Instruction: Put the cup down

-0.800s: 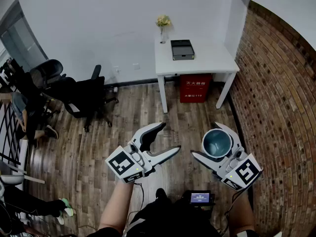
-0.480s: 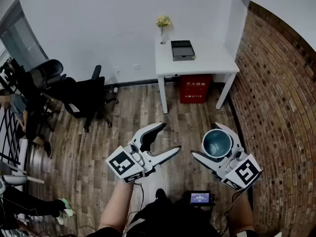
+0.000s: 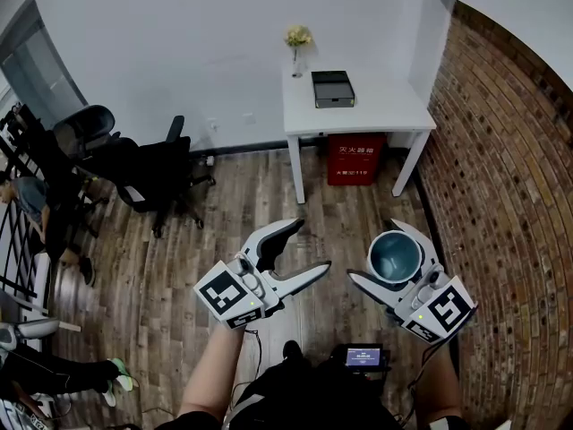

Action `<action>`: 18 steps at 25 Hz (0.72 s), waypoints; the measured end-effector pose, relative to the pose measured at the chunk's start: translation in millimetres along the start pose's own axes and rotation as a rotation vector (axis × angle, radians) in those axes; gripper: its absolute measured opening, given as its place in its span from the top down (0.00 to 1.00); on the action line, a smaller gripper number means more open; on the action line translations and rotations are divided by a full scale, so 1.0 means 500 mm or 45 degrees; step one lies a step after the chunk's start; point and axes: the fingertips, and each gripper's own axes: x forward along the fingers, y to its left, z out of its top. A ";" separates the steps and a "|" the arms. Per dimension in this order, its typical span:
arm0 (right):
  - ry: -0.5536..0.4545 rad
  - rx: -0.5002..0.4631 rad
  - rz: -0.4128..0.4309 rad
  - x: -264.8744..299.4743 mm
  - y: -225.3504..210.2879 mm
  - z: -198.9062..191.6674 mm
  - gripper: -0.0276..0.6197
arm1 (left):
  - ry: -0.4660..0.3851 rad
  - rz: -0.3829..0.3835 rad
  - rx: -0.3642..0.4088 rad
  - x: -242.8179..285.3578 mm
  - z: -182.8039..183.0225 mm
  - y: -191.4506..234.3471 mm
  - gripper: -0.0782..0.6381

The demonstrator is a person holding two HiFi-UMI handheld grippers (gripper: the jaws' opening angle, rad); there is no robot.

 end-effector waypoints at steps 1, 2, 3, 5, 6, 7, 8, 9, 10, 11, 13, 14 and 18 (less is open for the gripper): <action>0.000 0.004 -0.003 0.003 0.001 -0.003 0.31 | 0.000 -0.001 0.001 -0.003 0.000 0.003 0.43; 0.000 0.008 -0.008 0.005 0.001 -0.006 0.31 | -0.001 -0.002 0.001 -0.007 0.001 0.006 0.43; 0.002 0.008 -0.012 0.010 0.003 -0.008 0.31 | -0.002 -0.002 0.002 -0.011 0.002 0.011 0.43; -0.004 0.031 -0.038 0.007 -0.002 -0.027 0.31 | -0.004 -0.003 0.003 -0.017 0.003 0.021 0.43; -0.008 0.046 -0.054 0.004 -0.006 -0.039 0.31 | -0.005 -0.005 0.003 -0.020 0.004 0.026 0.43; -0.010 0.054 -0.063 0.006 -0.007 -0.047 0.31 | -0.005 -0.008 0.003 -0.023 0.004 0.031 0.43; -0.009 0.056 -0.068 0.011 -0.006 -0.049 0.31 | -0.005 -0.013 0.002 -0.027 0.004 0.036 0.43; -0.008 0.055 -0.071 0.020 -0.004 -0.050 0.31 | -0.005 -0.017 0.001 -0.031 0.004 0.043 0.43; -0.007 0.054 -0.073 0.029 -0.001 -0.049 0.31 | -0.005 -0.022 0.000 -0.036 0.003 0.049 0.43; -0.009 0.053 -0.076 0.038 0.001 -0.048 0.31 | -0.004 -0.028 0.000 -0.040 0.002 0.055 0.43; -0.011 0.053 -0.086 0.053 0.004 -0.049 0.31 | -0.002 -0.041 -0.001 -0.047 0.000 0.067 0.43; -0.008 0.052 -0.095 0.060 0.004 -0.052 0.31 | -0.002 -0.048 -0.003 -0.050 -0.002 0.074 0.43; 0.016 0.023 -0.113 0.098 0.015 -0.047 0.31 | 0.004 -0.077 -0.009 -0.066 -0.009 0.100 0.43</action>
